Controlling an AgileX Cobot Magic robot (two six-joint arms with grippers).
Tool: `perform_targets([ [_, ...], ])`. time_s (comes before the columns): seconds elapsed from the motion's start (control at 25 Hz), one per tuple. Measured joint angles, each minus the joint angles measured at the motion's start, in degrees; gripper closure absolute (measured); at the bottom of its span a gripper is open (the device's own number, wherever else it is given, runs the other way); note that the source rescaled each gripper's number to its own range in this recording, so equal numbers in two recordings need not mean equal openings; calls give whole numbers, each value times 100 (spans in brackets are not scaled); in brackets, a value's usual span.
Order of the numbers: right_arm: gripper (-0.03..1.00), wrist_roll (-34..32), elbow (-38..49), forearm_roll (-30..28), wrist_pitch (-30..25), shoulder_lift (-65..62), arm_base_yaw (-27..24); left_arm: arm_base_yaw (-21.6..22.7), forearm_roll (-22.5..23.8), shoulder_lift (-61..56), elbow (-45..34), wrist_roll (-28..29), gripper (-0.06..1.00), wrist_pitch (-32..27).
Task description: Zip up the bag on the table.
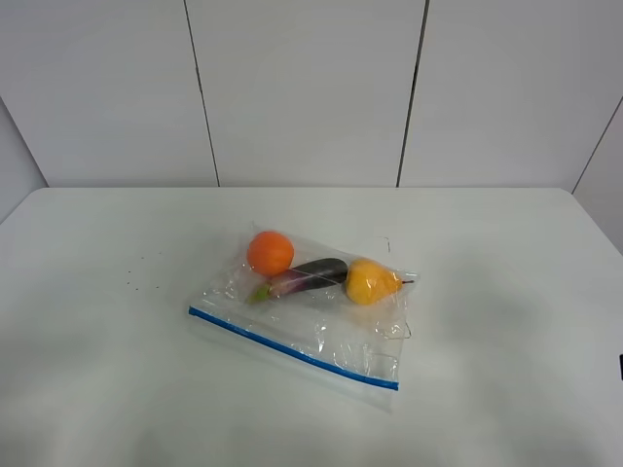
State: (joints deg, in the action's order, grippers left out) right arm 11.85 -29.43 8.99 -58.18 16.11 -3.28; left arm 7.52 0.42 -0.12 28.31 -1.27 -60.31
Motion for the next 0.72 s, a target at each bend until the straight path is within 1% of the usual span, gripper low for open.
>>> perform_targets([
  [0.36, -3, -35, 65, -149, -98, -1095, 0, 0, 0, 0, 0, 0, -5, 0],
  [0.72, -3, -170, 65, -271, -97, -1631, 0, 0, 0, 0, 0, 0, -5, 0],
])
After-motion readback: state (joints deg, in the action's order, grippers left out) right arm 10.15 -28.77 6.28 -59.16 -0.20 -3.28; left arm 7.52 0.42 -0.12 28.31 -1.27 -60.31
